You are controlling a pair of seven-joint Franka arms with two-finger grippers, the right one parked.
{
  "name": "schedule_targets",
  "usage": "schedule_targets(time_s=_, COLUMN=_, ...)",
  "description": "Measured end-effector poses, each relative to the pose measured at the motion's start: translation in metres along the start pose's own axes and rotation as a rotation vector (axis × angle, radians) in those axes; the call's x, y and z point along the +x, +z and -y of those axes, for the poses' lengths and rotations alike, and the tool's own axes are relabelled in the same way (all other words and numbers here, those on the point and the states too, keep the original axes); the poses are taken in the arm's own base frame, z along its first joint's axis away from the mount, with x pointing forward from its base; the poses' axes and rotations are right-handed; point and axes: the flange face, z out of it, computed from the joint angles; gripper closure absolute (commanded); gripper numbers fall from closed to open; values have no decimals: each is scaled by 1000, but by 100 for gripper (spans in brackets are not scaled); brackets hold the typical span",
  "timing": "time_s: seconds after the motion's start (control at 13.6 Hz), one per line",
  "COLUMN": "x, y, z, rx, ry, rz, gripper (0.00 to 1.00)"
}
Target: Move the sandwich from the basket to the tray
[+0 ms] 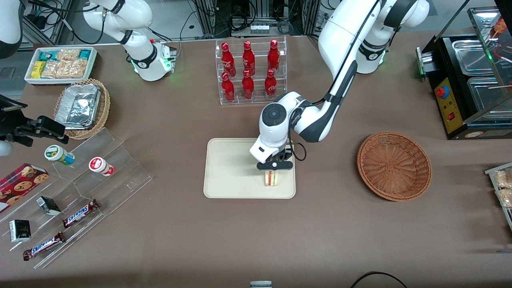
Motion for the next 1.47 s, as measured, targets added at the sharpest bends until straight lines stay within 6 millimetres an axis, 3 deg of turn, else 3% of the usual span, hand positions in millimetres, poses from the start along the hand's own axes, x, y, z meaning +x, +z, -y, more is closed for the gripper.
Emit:
schedule_targets(time_s=0.22, x=16, y=-37, z=5, rx=-8, ry=-34, rz=-22, gripper=0)
schedule_targets(time_s=0.51, x=45, y=-139, z=53, rx=14, ry=-170, rz=-32, gripper=0)
schedule_targets(time_s=0.81, x=78, y=-229, z=150, rx=42, ry=-295, rz=-29, gripper=0)
schedule_targets(time_s=1.03, x=89, y=-282, z=224, rx=35, ry=-328, rz=-15, gripper=0)
schedule_targets(time_s=1.25, x=87, y=-318, z=288, rx=28, ry=-331, rz=11, gripper=0)
schedule_targets(time_s=1.47, x=77, y=-332, z=332, rx=35, ry=-285, rz=41, gripper=0)
